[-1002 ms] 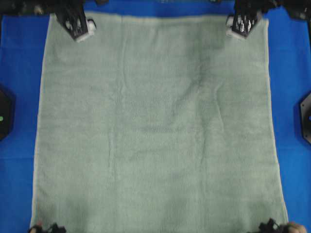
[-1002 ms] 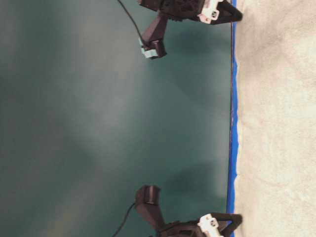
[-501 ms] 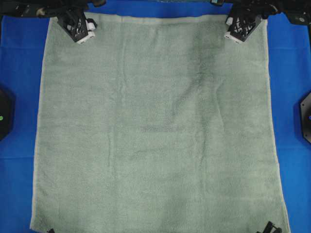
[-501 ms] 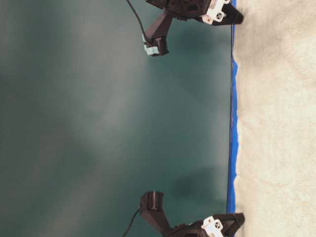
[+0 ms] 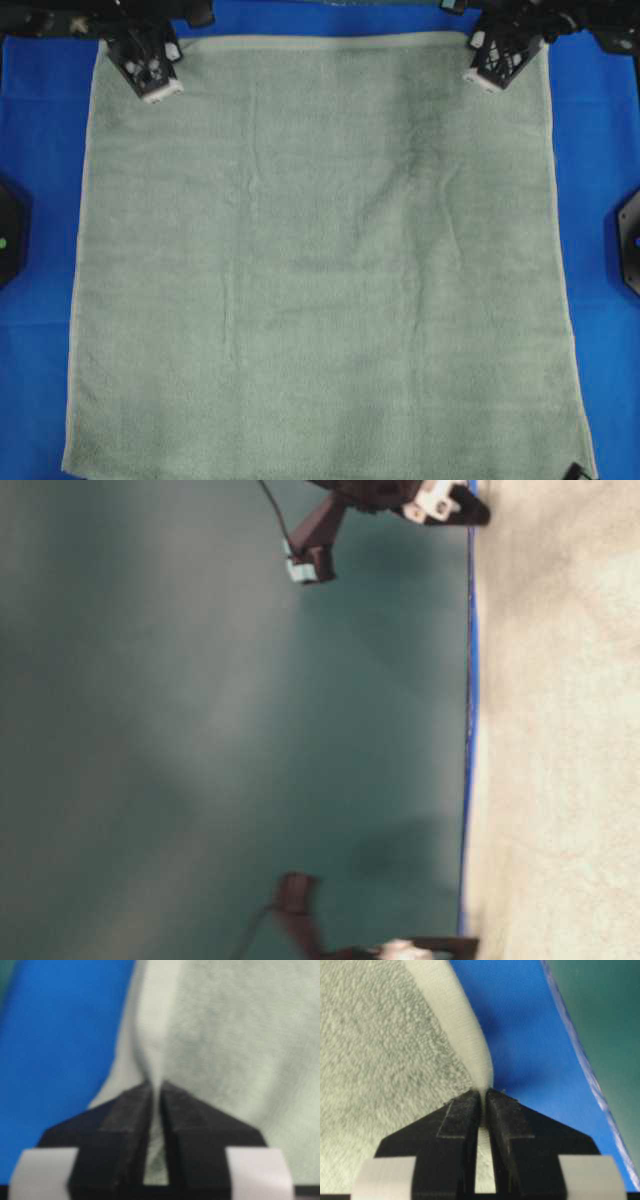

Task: Fold a bath towel.
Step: 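Close both grippers on the far towel corners, then lift the far edge and fold it toward the near edge with both grippers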

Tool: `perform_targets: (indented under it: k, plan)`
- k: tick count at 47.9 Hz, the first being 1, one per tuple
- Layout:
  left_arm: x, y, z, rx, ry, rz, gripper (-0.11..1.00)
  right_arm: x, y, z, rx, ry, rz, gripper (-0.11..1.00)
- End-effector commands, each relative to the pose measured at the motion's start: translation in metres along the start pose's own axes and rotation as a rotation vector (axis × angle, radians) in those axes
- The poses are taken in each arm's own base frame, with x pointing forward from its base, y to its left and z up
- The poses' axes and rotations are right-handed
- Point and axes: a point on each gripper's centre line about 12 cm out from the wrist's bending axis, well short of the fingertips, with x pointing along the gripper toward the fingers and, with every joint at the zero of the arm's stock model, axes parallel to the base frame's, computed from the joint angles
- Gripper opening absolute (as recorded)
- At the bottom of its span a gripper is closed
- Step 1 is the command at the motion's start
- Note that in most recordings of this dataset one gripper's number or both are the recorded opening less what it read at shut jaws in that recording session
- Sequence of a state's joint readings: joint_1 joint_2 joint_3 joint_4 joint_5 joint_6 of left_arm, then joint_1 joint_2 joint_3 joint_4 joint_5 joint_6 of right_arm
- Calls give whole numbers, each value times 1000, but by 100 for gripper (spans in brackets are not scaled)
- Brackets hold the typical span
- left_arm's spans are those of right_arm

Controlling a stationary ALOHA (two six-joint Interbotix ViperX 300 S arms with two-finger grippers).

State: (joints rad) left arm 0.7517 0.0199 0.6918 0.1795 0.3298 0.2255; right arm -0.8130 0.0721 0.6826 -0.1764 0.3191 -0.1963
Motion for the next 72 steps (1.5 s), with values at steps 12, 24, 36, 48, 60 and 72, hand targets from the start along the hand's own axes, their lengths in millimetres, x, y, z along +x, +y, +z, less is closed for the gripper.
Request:
perform_targets:
  k: [12,24,36,48,60,72]
  plan:
    - [-92,15,35,-5,-73,57,4,-95,-2,27,62,-173,-50,7]
    - [-128,-45,28,32,-120,-50,4,-125,52,13,36,-190,42,7]
    - [-162,-152,-9,-2,-119,-336,4,-154,149,-26,-7,-102,250,7]
    - [-187,-261,-61,23,-15,-570,4,-202,254,-79,-43,-27,499,7]
    - [-210,-348,-90,38,88,-686,4,-235,329,-126,-42,100,591,7]
    - [-223,-425,-108,115,156,-709,4,-253,380,-151,-58,163,612,7]
